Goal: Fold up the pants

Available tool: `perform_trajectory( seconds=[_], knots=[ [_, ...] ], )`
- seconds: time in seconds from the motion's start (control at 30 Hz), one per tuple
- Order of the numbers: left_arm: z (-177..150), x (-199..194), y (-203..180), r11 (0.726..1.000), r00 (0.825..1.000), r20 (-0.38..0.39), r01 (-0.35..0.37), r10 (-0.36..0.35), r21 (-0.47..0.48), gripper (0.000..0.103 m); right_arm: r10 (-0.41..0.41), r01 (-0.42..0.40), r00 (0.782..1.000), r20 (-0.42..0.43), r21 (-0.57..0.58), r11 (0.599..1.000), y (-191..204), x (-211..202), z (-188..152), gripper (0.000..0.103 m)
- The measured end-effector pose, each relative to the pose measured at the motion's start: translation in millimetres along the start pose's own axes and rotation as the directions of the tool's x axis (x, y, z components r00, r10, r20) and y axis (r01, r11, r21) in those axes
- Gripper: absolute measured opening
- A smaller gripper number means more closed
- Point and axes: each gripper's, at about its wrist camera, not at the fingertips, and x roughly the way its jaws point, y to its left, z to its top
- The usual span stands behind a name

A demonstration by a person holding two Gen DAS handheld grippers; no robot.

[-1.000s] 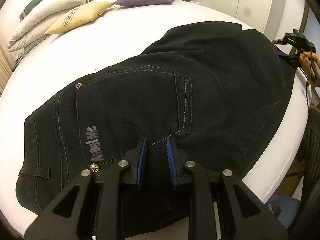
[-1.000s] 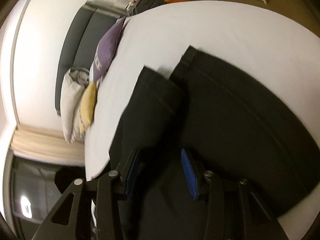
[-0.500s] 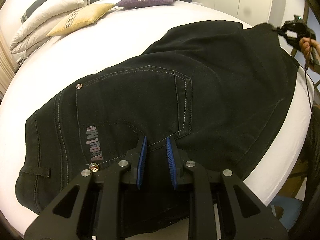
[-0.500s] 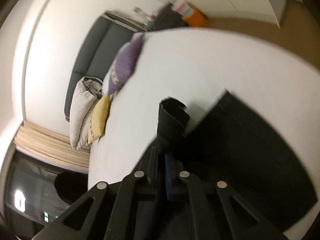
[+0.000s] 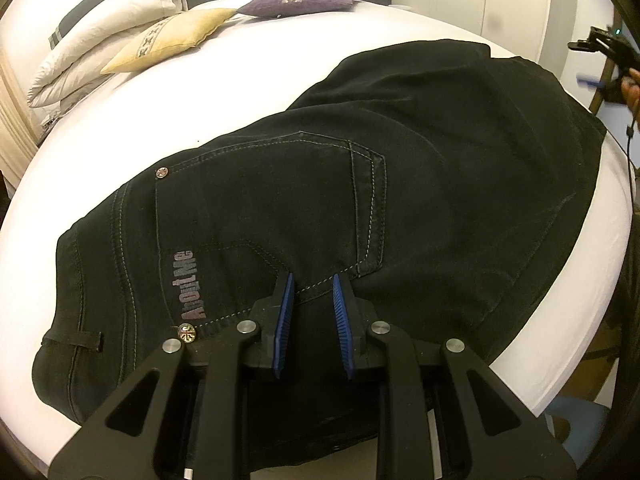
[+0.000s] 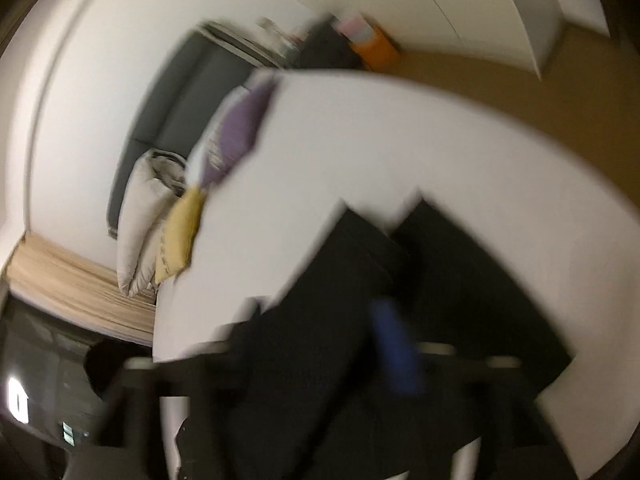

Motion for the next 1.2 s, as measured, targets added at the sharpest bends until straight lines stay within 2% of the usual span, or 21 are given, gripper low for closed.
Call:
perform_trajectory(
  seconds=[0.13,0.23,0.3,0.33,0.37,0.5,0.63,0.77,0.9,0.97,1.0,1.03,1.1,1.13,1.2],
  knots=[
    [0,0,-1,1.000,1.000,-0.001,-0.001,0.001,-0.001,0.019,-0.082,0.085,0.996,-0.035,0.076,0.993,-30,31,-1,0.078],
    [1,0,-1,1.000,1.000,0.000,-0.002,0.002,-0.002,0.019,-0.048,0.050,0.999,-0.020,0.143,0.988,-42,45,4,0.075],
    [1,0,-2,1.000,1.000,0.004,-0.004,0.004,-0.005,0.019,-0.037,0.041,0.999,-0.040,0.116,0.992,-37,53,10,0.052],
    [1,1,-2,1.000,1.000,0.004,-0.005,0.005,-0.005,0.019,-0.014,0.023,0.997,-0.072,0.115,0.993,-37,60,12,0.017],
    [0,0,-2,1.000,1.000,0.005,-0.007,0.007,-0.004,0.019,0.010,0.003,0.995,-0.096,0.128,0.992,-38,66,14,0.009],
    [0,0,-2,1.000,1.000,0.004,-0.012,0.012,-0.005,0.019,0.011,-0.004,0.997,-0.078,0.086,0.996,-31,66,14,0.005],
    [-1,0,-1,1.000,1.000,0.006,-0.008,0.008,-0.002,0.019,0.057,-0.058,0.998,0.010,0.020,0.998,-13,34,9,0.004],
    [-2,0,-1,1.000,1.000,0.008,-0.012,0.013,-0.002,0.019,0.056,-0.057,0.996,0.068,0.017,0.998,2,0,5,0.004],
    [-3,0,-2,1.000,1.000,0.013,-0.012,0.012,-0.005,0.020,-0.018,0.017,0.994,0.111,0.012,1.000,14,-28,11,0.004],
    [-3,-1,-2,1.000,1.000,0.013,-0.013,0.013,-0.005,0.020,-0.189,0.189,0.979,0.070,0.017,0.982,4,-26,17,0.019],
    [-3,-1,-2,1.000,1.000,0.013,-0.014,0.014,-0.005,0.020,-0.254,0.252,0.966,0.047,0.041,0.967,-3,-26,16,0.022],
    [-4,-2,-1,1.000,1.000,0.014,-0.014,0.014,-0.005,0.020,-0.286,0.281,0.958,0.032,0.111,0.953,-20,-34,13,0.027],
    [-4,-1,-1,1.000,1.000,0.015,-0.015,0.015,-0.007,0.020,-0.264,0.245,0.961,0.080,0.192,0.950,-41,-53,5,0.027],
    [-4,-1,-2,1.000,1.000,0.015,-0.017,0.017,-0.007,0.020,-0.268,0.241,0.956,0.119,0.202,0.949,-49,-65,-1,0.027],
    [-4,-1,-2,1.000,1.000,0.013,-0.019,0.019,-0.002,0.019,-0.246,0.226,0.964,0.099,0.179,0.957,-55,-67,-8,0.027]
  ],
)
